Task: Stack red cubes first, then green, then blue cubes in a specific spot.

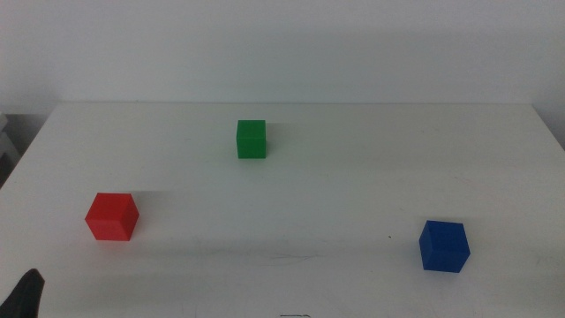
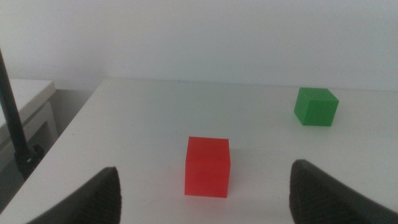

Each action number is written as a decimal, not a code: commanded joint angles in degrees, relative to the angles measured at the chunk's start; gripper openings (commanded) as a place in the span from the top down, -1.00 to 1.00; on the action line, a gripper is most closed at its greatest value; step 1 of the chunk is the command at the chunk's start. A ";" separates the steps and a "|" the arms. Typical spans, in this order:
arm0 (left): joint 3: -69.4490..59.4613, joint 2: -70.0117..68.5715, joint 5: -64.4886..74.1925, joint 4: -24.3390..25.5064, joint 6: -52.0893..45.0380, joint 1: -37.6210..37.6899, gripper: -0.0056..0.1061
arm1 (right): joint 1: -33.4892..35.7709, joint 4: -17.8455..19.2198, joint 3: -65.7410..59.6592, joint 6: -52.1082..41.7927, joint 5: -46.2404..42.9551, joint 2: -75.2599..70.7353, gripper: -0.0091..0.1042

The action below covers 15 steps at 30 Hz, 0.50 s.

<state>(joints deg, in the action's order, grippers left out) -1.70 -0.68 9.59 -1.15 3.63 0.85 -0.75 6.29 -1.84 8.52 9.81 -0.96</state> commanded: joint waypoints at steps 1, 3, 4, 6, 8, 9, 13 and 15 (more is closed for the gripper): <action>0.21 -1.24 -3.49 0.07 0.78 -0.41 -0.73 | -0.06 0.50 1.25 -0.37 -4.63 -0.89 -0.82; 0.21 -1.24 -2.70 0.21 0.78 -2.63 -0.73 | -0.06 0.50 1.25 -0.37 -4.63 -0.89 -0.82; 0.21 -1.24 -2.45 0.21 0.78 -4.10 -0.73 | -0.06 0.50 1.25 -0.37 -4.63 -0.89 -0.82; 0.21 -1.24 -2.26 0.21 0.78 -6.53 -0.73 | -0.06 0.50 1.25 -0.37 -4.63 -0.89 -0.82; 0.21 -1.24 -1.54 0.21 0.78 -8.06 -0.73 | -0.06 0.50 1.25 -0.37 -4.63 -0.89 -0.82; 0.21 -1.24 -1.00 0.21 0.78 -8.66 -0.73 | -0.06 0.50 1.25 -0.37 -4.63 -0.89 -0.82; 0.21 -1.24 2.10 0.15 0.78 -10.14 -0.73 | -0.06 0.50 1.25 -0.37 -4.63 -0.89 -0.82; 0.33 -1.11 4.22 -1.44 1.82 -10.12 -0.73 | -0.06 0.50 1.25 -0.37 -4.63 -0.89 -0.82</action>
<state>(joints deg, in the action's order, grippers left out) -1.70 -0.68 16.18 -1.19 4.06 -9.22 -0.75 6.29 -1.84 8.52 9.81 -0.96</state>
